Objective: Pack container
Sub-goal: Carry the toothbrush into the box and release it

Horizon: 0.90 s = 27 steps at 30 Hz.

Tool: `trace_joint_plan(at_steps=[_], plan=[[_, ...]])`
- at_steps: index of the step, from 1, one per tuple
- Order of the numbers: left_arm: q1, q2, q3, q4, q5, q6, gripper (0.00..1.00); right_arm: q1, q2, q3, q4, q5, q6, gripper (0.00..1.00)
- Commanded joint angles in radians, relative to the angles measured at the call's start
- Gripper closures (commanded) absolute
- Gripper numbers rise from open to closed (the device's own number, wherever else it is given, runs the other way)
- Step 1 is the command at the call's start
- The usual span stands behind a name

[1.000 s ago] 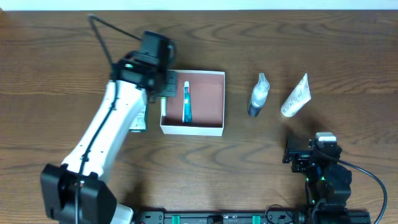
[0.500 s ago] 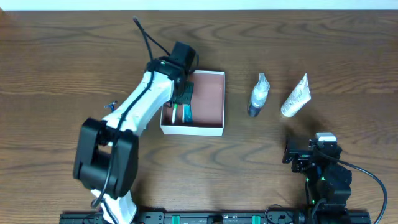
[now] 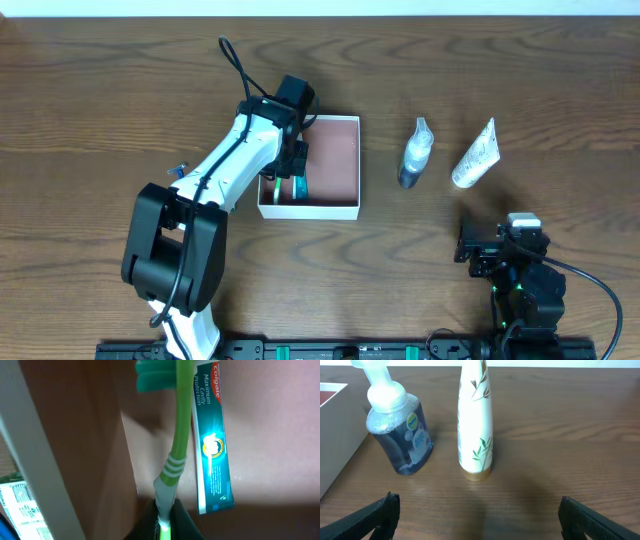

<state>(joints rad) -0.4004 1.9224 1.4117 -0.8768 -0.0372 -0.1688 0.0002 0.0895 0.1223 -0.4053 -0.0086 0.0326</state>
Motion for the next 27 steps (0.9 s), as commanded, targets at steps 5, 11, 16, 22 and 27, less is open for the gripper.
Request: trace_joint_plan(at_steps=[5,11,16,22,27], plan=[[-0.002,-0.002,-0.005,0.006,-0.016,-0.017,0.64,0.006,-0.008,-0.003,0.001,-0.007,-0.011,0.01],[-0.005,-0.014,0.020,-0.003,0.000,-0.016,0.62,0.006,-0.008,-0.003,0.001,-0.007,-0.011,0.01],[-0.006,-0.098,0.116,-0.068,0.029,-0.016,0.62,0.006,-0.008,-0.003,0.001,-0.007,-0.011,0.01],[0.026,-0.267,0.187,-0.112,-0.051,-0.008,0.49,0.006,-0.008,-0.003,0.001,-0.007,-0.011,0.01],[0.155,-0.344,0.184,-0.163,-0.166,-0.009,0.35,0.006,-0.008,-0.003,0.001,-0.007,-0.011,0.01]])
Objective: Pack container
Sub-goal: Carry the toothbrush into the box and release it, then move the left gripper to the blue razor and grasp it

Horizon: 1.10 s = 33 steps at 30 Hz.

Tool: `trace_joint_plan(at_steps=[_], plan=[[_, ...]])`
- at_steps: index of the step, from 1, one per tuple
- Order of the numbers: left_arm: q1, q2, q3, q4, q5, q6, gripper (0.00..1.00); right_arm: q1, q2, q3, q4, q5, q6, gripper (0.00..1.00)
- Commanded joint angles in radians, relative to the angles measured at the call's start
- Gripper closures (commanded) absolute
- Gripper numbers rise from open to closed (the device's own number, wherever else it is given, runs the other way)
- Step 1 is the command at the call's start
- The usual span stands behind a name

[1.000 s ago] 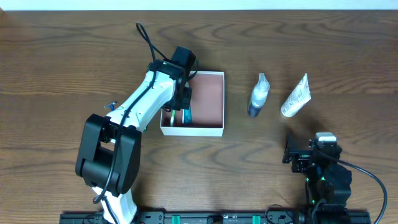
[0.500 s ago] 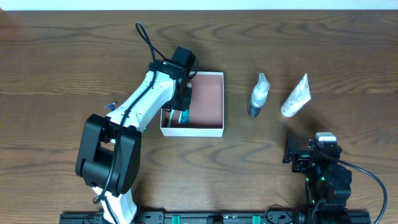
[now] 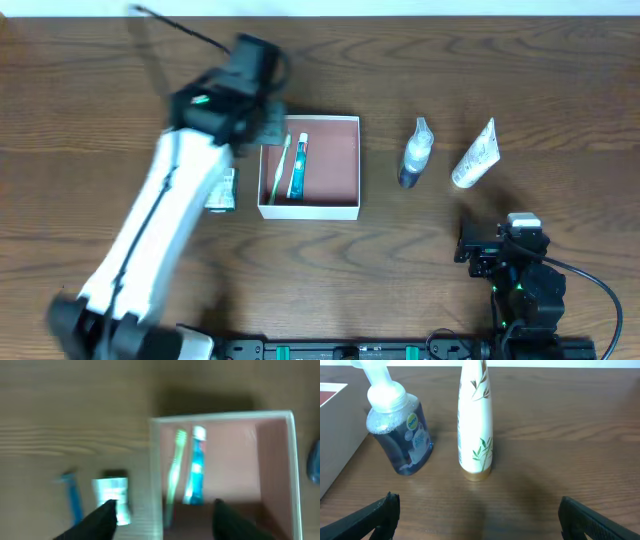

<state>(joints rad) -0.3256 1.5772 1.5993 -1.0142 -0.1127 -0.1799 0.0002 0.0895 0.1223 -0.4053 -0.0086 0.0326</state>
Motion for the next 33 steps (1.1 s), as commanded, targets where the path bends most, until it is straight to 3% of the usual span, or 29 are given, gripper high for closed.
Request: trace_joint_plan(at_steps=[1,5,10,27,33], plan=[[0.116,0.003,-0.008,-0.039,-0.090,0.002,0.33,0.006,-0.008,-0.003,0.001,-0.007,-0.011,0.01],[0.268,0.044,-0.057,-0.071,-0.026,0.009,0.29,0.006,-0.008,-0.003,0.001,-0.007,-0.011,0.01],[0.388,0.152,-0.092,-0.085,0.148,0.142,0.29,0.006,-0.008,-0.003,0.001,-0.007,-0.011,0.01],[0.513,0.391,-0.128,-0.055,0.128,0.159,0.30,0.006,-0.008,-0.003,0.001,-0.007,-0.011,0.01],[0.515,0.481,-0.142,-0.020,0.128,0.161,0.42,0.006,-0.008,-0.003,0.001,-0.007,-0.011,0.01]])
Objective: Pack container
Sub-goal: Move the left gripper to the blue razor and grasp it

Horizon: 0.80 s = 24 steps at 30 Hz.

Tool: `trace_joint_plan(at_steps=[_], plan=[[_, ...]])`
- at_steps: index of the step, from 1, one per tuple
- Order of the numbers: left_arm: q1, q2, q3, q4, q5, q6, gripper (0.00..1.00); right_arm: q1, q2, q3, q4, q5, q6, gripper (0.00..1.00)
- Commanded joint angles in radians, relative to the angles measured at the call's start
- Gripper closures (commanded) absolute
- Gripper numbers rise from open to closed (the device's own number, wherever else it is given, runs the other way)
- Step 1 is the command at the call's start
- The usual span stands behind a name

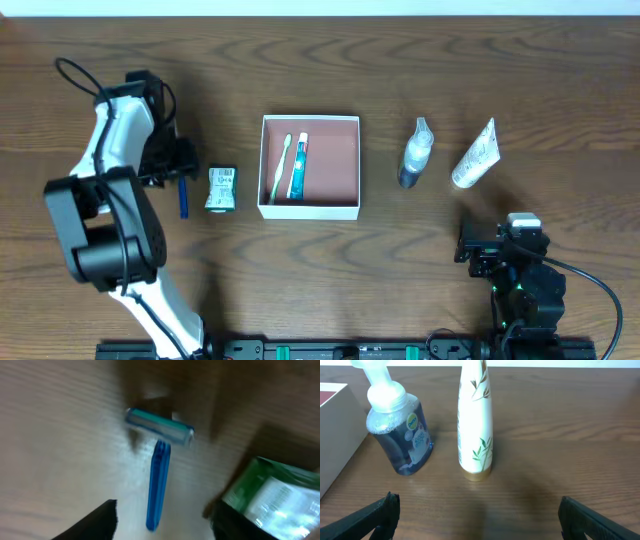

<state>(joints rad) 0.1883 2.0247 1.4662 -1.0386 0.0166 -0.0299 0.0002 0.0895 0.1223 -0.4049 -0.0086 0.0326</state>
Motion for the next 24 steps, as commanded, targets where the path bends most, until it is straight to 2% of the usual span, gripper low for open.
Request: trace_joint_plan(at_steps=[1,5,11,21,22,24], plan=[[0.002,0.045,-0.009,0.010,-0.002,0.011,0.42,0.006,-0.008,-0.003,0.001,-0.007,-0.011,0.01],[0.002,0.080,-0.010,0.027,-0.001,0.011,0.44,0.006,-0.008,-0.003,0.001,-0.007,-0.011,0.01],[0.003,0.085,-0.013,0.051,-0.002,0.012,0.63,0.006,-0.008,-0.003,0.001,-0.007,-0.011,0.01],[0.003,0.085,-0.071,0.101,-0.002,0.019,0.81,0.006,-0.008,-0.003,0.001,-0.007,-0.011,0.01],[0.003,0.085,-0.070,0.098,-0.002,0.019,0.88,0.006,-0.008,-0.003,0.001,-0.007,-0.011,0.01],[0.003,0.082,-0.062,0.084,-0.002,0.019,0.94,0.006,-0.008,-0.003,0.001,-0.007,-0.011,0.01]])
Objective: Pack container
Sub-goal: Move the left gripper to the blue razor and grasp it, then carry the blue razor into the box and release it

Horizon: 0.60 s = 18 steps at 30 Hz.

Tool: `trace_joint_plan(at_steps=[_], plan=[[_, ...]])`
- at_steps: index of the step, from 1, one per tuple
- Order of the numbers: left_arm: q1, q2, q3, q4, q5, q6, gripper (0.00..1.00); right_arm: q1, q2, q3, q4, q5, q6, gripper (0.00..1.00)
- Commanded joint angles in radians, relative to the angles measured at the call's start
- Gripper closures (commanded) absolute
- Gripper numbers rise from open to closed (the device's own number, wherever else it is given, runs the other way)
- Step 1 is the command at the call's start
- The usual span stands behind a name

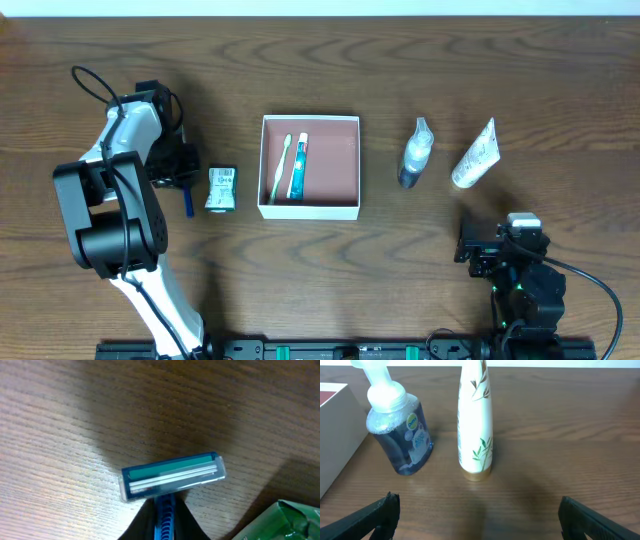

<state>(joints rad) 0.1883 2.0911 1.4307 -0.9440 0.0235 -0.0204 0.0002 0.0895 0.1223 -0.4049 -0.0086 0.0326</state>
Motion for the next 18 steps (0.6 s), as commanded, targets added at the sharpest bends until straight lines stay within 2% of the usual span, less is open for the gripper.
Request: trace_joint_plan(at_steps=[1,6,10,14,18], plan=[[0.003,0.013,-0.018,-0.022,-0.009,0.009,0.94,0.006,-0.008,-0.003,0.001,-0.007,-0.011,0.01],[0.000,-0.045,0.069,-0.126,-0.008,0.002,0.94,0.006,-0.008,-0.003,0.001,-0.007,-0.011,0.01],[-0.032,-0.159,0.151,-0.206,0.026,-0.032,0.94,0.006,-0.008,-0.003,0.001,-0.007,-0.011,0.01],[-0.127,-0.317,0.173,-0.178,0.166,-0.033,0.94,0.006,-0.008,-0.003,0.001,-0.007,-0.011,0.01],[-0.279,-0.402,0.172,-0.121,0.170,-0.042,0.94,0.006,-0.007,-0.003,0.001,-0.007,-0.011,0.01]])
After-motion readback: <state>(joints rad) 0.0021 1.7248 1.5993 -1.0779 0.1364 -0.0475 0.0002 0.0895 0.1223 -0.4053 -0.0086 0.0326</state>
